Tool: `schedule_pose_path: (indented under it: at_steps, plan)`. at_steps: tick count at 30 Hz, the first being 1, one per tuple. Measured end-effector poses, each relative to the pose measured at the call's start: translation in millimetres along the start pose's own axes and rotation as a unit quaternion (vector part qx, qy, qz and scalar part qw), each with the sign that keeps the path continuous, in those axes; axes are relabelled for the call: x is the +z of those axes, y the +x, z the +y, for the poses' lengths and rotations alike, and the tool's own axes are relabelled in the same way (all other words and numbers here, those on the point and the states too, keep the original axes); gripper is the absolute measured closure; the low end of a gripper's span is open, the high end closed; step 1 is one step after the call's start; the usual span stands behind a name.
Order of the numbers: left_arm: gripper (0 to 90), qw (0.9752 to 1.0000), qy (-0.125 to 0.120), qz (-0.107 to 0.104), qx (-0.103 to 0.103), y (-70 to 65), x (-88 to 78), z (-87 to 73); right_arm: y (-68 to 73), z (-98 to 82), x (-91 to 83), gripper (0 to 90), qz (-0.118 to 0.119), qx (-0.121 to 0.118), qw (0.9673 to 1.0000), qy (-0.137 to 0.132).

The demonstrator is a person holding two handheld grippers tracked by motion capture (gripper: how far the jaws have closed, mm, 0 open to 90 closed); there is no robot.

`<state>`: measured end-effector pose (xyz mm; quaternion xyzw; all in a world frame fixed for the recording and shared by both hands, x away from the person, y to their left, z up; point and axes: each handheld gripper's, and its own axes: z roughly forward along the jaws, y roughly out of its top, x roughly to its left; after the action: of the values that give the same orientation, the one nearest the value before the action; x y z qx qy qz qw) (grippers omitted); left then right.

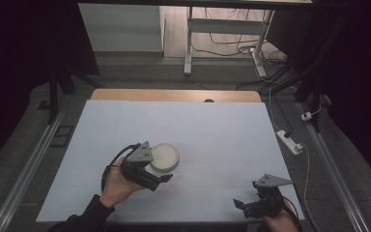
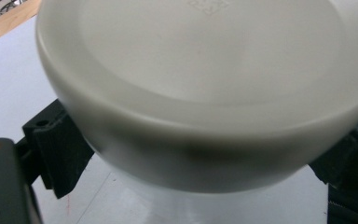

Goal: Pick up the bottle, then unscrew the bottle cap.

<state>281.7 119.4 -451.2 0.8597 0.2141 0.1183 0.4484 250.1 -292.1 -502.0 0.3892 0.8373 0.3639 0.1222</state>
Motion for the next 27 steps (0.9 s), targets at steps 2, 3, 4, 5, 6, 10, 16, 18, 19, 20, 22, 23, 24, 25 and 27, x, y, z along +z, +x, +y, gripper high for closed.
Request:
schedule_pose_path:
  at_steps: [2, 3, 4, 5, 6, 10, 16, 18, 19, 20, 22, 23, 24, 25, 27]
  plan:
    - [7.8, 1.0, 0.002, 0.0, 0.002, -0.6, 0.2, -0.1, 0.0, 0.0, 0.1, 0.0, 0.0, 0.0, 1.0, 0.0]
    - [7.8, 1.0, 0.002, 0.0, 0.002, -0.7, 0.4, -0.3, 0.1, -0.1, 0.0, 0.0, -0.001, 0.0, 1.0, 0.0]
    - [7.8, 1.0, 0.003, -0.001, 0.002, -0.7, 0.5, -0.3, 0.1, -0.2, -0.2, 0.0, -0.001, 0.0, 1.0, 0.0]
    - [7.8, 1.0, 0.003, -0.001, 0.002, -0.7, 0.7, -0.4, 0.1, -0.3, -0.6, 0.0, -0.002, 0.0, 1.0, -0.003]
    - [7.8, 1.0, 0.003, 0.0, 0.002, -0.7, 0.8, -0.4, 0.2, -0.4, -1.0, 0.0, -0.002, 0.0, 1.0, -0.005]
    - [7.8, 1.0, 0.003, -0.002, 0.002, -0.8, 2.0, -0.6, 0.7, -0.6, -3.4, 0.0, -0.005, -0.002, 0.9999, -0.016]
    - [7.8, 1.0, 0.006, -0.003, 0.004, -1.2, 4.0, -0.9, 2.2, 1.5, -7.8, 0.0, 0.003, 0.018, 0.9991, -0.04]
    - [7.8, 1.0, 0.005, -0.004, 0.005, -1.4, 4.1, -0.8, 4.1, 3.3, -10.3, 0.0, 0.005, 0.018, 0.9985, -0.051]
    - [7.8, 1.0, 0.004, -0.004, 0.005, -1.5, 4.2, -0.7, 4.7, 4.4, -11.4, 0.0, 0.009, 0.017, 0.9982, -0.057]
    - [7.8, 1.0, 0.004, -0.004, 0.005, -1.7, 4.2, -0.6, 5.8, 5.6, -12.3, 0.0, 0.011, 0.017, 0.9979, -0.061]
    - [7.8, 1.0, 0.003, -0.005, 0.005, -2.2, 4.4, -0.4, 7.7, 7.9, -12.9, 0.0, 0.011, 0.009, 0.9979, -0.064]
    - [7.8, 1.0, 0.003, -0.006, 0.005, -2.4, 4.6, -0.3, 8.9, 9.0, -12.8, 0.0, 0.012, 0.004, 0.9978, -0.064]
    - [7.8, 1.0, 0.003, -0.007, 0.006, -2.7, 4.8, -0.2, 9.9, 10.2, -12.7, 0.0, 0.013, 0.001, 0.9978, -0.064]
    - [7.8, 0.9999, 0.004, -0.007, 0.007, -3.0, 5.1, -0.2, 11.1, 11.5, -12.5, 0.0, 0.014, 0.0, 0.9978, -0.064]
    - [7.8, 0.9999, 0.004, -0.008, 0.007, -3.4, 5.8, 0.1, 13.7, 14.4, -12.3, 0.0, 0.017, -0.007, 0.9977, -0.065]
